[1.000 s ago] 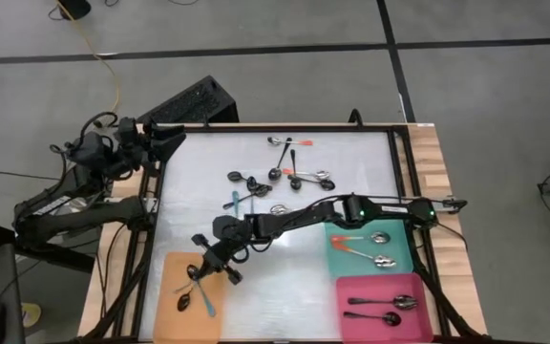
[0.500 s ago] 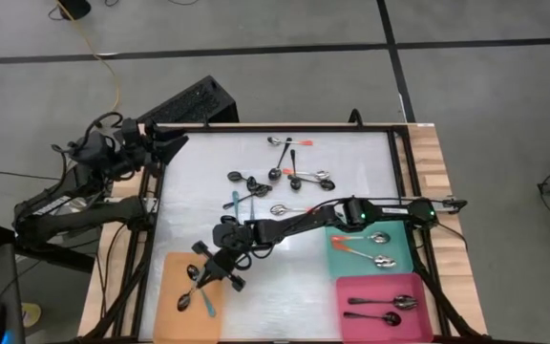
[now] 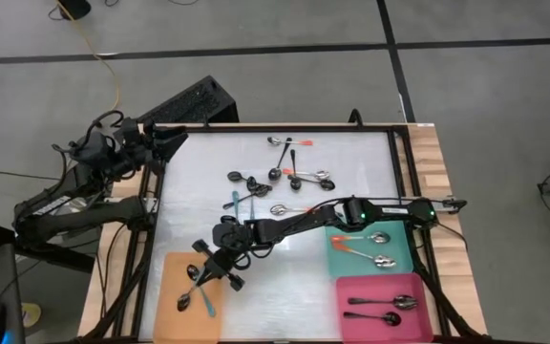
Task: Sort silverware by color (type)
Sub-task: Put the blue spoon into the orange bin, then put the orange spoon into the blue bin
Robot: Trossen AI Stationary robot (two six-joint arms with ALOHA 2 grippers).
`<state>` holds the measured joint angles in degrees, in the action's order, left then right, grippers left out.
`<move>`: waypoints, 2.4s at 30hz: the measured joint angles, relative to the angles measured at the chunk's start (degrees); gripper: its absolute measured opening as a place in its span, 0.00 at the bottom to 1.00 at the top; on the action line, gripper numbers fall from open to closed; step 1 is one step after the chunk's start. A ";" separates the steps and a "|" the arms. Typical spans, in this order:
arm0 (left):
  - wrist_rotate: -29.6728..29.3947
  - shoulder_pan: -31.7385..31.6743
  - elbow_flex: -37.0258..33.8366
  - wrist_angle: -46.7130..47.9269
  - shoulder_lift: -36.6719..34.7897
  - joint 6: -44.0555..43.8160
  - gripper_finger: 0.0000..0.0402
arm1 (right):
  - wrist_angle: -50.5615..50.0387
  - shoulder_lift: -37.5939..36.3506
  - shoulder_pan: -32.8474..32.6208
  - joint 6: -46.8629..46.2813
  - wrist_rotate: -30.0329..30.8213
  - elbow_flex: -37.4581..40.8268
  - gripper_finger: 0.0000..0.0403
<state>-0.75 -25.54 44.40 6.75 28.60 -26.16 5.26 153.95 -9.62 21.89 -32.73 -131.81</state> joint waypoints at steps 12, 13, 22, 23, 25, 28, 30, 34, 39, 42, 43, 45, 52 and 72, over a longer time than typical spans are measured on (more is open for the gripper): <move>0.02 0.00 0.00 0.37 0.00 -0.12 0.41 | -0.70 0.00 0.28 -1.03 1.40 0.00 0.01; 0.02 0.00 0.00 0.37 0.00 -0.14 0.41 | -0.70 0.00 0.30 -1.03 1.44 0.00 0.02; 0.04 0.00 -0.02 0.39 0.00 -0.24 0.41 | -0.75 0.00 0.34 -1.03 4.76 0.00 0.18; 0.04 0.00 -0.02 0.39 0.00 -0.26 0.41 | -0.75 -0.01 0.33 -1.03 4.76 0.00 0.19; 0.04 0.01 -0.02 0.40 0.00 -0.25 0.41 | -0.45 -0.02 0.32 -1.01 4.76 0.00 0.19; 0.04 0.00 -0.02 0.39 0.00 -0.24 0.41 | 0.08 -0.55 0.32 -1.00 4.74 0.00 0.20; 0.04 0.00 -0.02 0.41 0.00 -0.26 0.41 | 0.08 -1.86 0.32 -0.98 4.74 0.00 0.20; 0.06 0.00 -0.02 0.41 0.00 -0.24 0.41 | -0.90 -6.75 0.53 -0.85 7.97 -0.09 0.20; 0.07 0.00 -0.02 0.45 -0.09 -0.20 0.41 | -14.50 -13.00 1.09 3.25 25.77 -0.11 0.20; 0.07 0.01 -0.04 1.45 -0.13 0.65 0.41 | -22.15 -15.98 2.00 7.14 34.23 -0.05 0.20; 0.07 0.01 -0.04 2.03 -0.13 0.72 0.41 | -24.84 -16.97 2.49 8.13 36.63 -0.02 0.20; 0.08 0.01 -0.04 3.28 -0.13 0.75 0.41 | -28.78 -18.46 3.66 8.62 41.09 -0.14 0.20; -2.28 0.02 -0.04 11.51 -0.11 0.80 0.41 | -42.57 -20.44 12.14 5.26 44.97 0.11 0.20; -12.06 0.07 -0.62 19.71 1.08 7.54 0.41 | -59.50 -21.31 32.41 -11.10 40.76 2.84 0.20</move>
<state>-12.82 -25.47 43.78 26.46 29.67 -18.61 -54.23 132.64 22.79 10.79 8.03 -128.97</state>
